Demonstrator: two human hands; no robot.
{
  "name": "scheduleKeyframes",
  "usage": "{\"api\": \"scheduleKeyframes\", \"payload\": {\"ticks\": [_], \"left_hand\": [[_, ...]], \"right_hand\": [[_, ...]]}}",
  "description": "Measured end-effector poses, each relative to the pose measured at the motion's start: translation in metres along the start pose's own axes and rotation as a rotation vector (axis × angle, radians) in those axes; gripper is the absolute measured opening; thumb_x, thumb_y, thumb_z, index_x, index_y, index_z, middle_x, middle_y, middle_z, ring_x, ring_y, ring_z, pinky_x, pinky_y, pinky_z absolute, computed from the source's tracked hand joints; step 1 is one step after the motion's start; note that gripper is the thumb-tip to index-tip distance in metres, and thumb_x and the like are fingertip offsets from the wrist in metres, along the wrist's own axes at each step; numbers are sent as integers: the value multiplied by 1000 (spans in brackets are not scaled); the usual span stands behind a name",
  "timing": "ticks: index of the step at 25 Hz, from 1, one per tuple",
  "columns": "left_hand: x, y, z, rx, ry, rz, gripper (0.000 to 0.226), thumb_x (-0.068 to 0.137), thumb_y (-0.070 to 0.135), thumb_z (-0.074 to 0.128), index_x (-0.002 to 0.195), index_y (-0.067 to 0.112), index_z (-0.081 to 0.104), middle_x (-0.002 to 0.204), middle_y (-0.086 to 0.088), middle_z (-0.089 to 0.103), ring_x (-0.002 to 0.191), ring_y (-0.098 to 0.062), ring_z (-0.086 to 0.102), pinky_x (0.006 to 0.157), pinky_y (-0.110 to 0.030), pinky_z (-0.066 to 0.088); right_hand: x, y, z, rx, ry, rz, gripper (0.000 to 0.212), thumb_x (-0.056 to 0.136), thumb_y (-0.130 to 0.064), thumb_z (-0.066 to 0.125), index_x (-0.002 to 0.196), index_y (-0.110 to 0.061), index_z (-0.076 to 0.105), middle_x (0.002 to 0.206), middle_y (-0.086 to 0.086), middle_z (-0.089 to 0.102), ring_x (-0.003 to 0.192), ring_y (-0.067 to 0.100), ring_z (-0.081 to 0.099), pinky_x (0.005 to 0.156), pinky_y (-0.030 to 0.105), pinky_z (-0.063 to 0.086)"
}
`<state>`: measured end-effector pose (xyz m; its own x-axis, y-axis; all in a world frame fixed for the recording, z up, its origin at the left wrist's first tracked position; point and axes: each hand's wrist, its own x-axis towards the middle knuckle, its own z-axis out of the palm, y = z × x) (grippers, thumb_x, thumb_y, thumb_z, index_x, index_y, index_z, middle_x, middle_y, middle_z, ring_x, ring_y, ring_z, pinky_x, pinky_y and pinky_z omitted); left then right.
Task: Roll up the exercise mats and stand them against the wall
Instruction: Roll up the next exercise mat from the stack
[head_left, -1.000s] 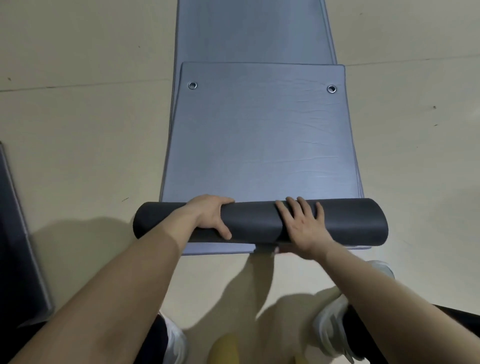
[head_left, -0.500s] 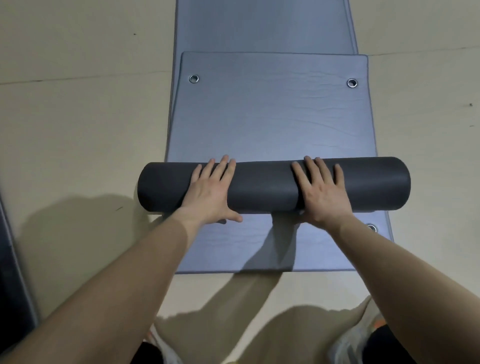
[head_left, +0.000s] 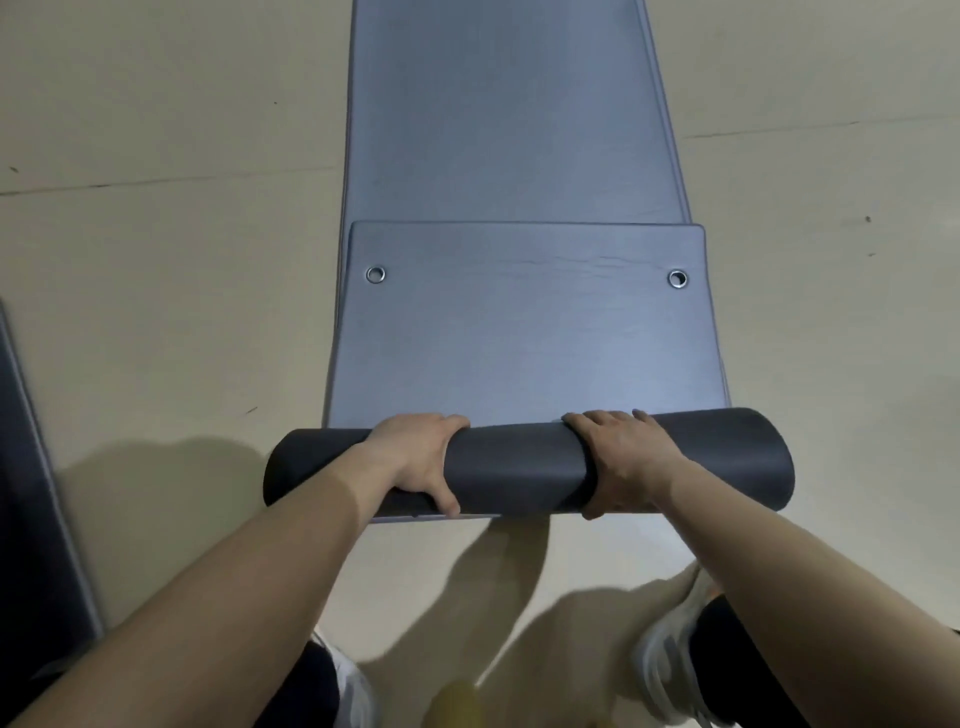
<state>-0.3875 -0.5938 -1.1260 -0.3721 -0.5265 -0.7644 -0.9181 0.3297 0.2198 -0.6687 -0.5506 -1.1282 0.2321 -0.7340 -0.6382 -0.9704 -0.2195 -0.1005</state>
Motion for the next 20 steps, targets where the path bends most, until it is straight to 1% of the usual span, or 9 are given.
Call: {"api": "scheduleKeyframes", "payload": {"ticks": [4,6,7,9,10,13,16,17,20], "left_hand": [[0,-2,-16,-202,-128,-60,119,50,56,94,151,37,34,144,4,55,124,-24,54,105,-42,45],[-8,-2,-18,-227,14,-114,112,57,57,91,152,37,35,148,3,50,129,-26,51,108,-42,42],[-15,1,-12,-177,196,-177,102,64,60,86,151,37,38,148,2,49,130,-27,50,108,-43,40],[-34,18,16,28,569,-271,78,82,63,69,149,32,42,152,-4,45,135,-31,43,109,-44,37],[-33,27,29,58,611,-286,80,87,65,61,154,28,36,160,-9,34,143,-33,34,115,-47,31],[7,21,14,-18,462,-261,118,77,82,57,162,21,4,170,-10,-1,156,-33,-2,125,-49,3],[47,-8,-33,-95,401,-187,119,74,85,58,162,23,7,171,-6,6,157,-30,2,127,-46,3],[53,-13,-37,-84,434,-148,116,75,85,55,162,24,10,171,-4,9,156,-29,6,127,-45,5],[63,-11,-27,171,523,-135,130,60,92,53,161,25,8,168,-4,14,153,-34,16,124,-51,12]], "right_hand": [[-42,-14,31,-5,184,107,104,83,-73,64,162,-29,12,163,4,28,153,29,23,122,66,13],[-32,-2,21,109,104,49,104,87,-73,60,165,-32,4,169,2,16,158,26,8,123,64,6],[-18,9,9,148,63,16,105,87,-73,61,165,-33,4,170,1,14,159,25,7,123,62,5],[8,23,-23,190,34,20,102,88,-70,63,165,-31,10,171,2,17,159,26,10,125,57,8],[17,24,-35,228,110,56,95,89,-67,64,164,-29,19,169,4,23,157,29,15,125,55,12],[26,6,-21,182,479,138,75,89,-64,64,147,-20,48,150,13,45,142,39,39,116,53,24],[39,-1,9,-57,335,115,129,69,-71,78,164,-21,6,170,15,10,158,38,7,122,63,0],[51,5,3,-92,319,113,138,65,-66,84,163,-23,-4,171,14,6,159,37,3,122,65,1],[90,28,-35,-73,303,87,140,51,-69,87,161,-27,9,162,7,27,152,32,22,122,63,16]]}}
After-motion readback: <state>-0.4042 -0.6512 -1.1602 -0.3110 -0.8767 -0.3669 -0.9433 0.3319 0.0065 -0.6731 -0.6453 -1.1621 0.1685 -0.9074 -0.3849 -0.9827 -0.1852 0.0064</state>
